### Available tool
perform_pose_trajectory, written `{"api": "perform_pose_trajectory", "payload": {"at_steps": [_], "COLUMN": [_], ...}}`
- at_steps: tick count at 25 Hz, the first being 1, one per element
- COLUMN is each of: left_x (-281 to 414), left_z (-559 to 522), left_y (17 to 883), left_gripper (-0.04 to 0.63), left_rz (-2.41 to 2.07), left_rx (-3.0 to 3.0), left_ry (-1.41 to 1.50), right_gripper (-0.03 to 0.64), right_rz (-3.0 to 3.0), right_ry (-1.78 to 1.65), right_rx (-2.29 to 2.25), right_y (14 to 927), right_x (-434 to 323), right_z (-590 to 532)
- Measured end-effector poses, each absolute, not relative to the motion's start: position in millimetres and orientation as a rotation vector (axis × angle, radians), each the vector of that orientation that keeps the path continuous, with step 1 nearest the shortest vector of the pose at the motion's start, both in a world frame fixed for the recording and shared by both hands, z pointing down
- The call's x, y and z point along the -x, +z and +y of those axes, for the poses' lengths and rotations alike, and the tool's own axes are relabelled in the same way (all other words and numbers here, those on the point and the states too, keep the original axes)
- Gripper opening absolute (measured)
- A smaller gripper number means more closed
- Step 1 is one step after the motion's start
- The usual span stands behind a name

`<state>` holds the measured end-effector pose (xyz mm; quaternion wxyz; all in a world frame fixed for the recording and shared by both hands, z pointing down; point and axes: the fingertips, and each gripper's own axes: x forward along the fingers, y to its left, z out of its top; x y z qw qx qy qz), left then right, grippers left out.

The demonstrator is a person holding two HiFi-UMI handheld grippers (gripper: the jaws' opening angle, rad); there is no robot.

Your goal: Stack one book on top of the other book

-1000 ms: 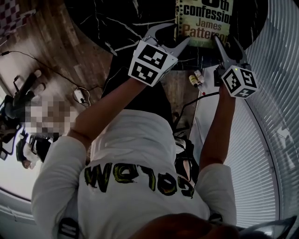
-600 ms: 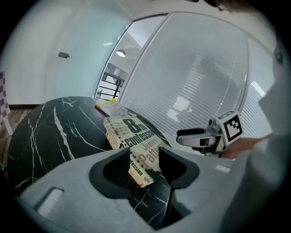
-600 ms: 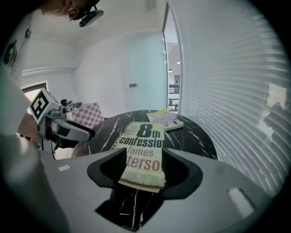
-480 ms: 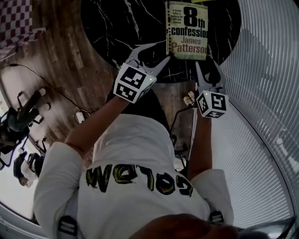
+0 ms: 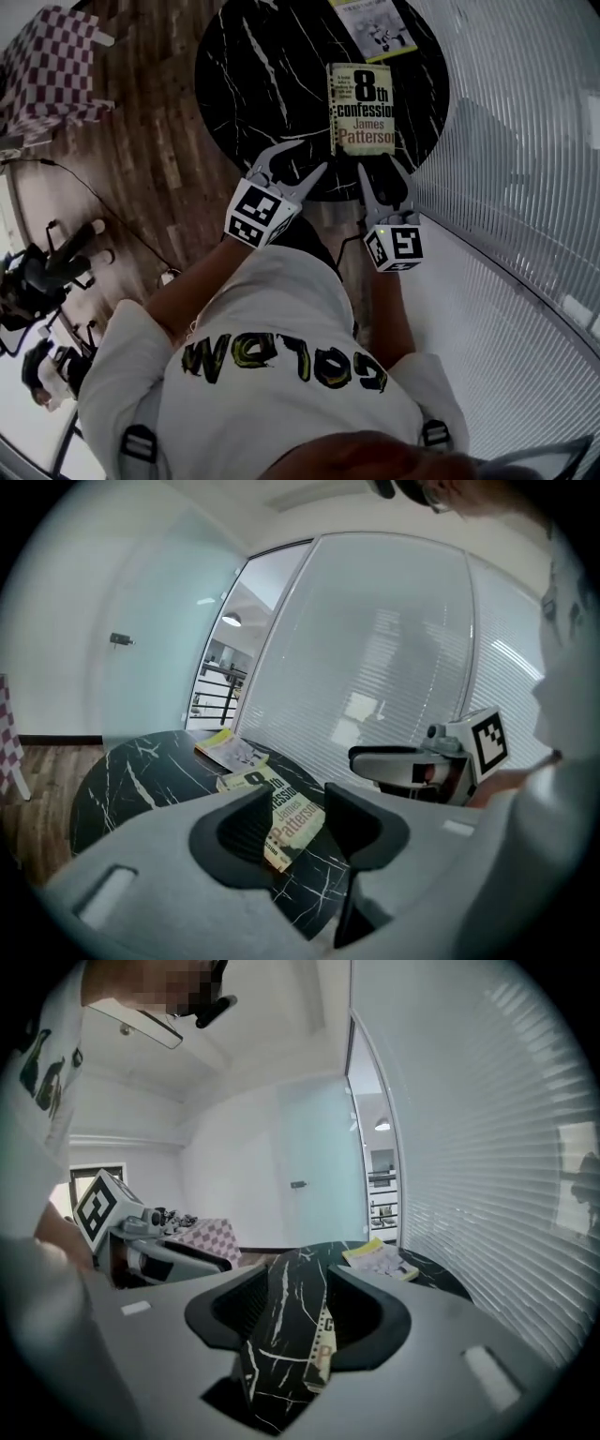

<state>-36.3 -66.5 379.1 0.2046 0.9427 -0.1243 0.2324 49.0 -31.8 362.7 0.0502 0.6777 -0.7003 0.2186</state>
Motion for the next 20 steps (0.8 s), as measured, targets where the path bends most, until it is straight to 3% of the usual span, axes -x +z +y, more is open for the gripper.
{"api": "perform_pose_trajectory", "payload": {"at_steps": [9, 17, 20], "left_x": [57.2, 74.2, 84.3], "left_z": [-58.5, -60.2, -66.5], "left_y": [327.6, 284.3, 256.3], "left_gripper": [0.11, 0.003, 0.002], "left_rz": [-0.335, -0.36, -0.341], "left_rx": [-2.696, -2.775, -2.806], "left_ry": [0.55, 0.419, 0.313], "right_gripper": [0.162, 0.041, 0.003], "right_rz": [-2.361, -2.455, -2.485], "right_ry": [0.6, 0.481, 0.485], "right_rx": [-1.99, -1.994, -1.969], "right_y": [308.1, 266.4, 248.7], "right_x": [17.2, 39.7, 57.1], "right_z": [-42.6, -47.5, -57.0]}}
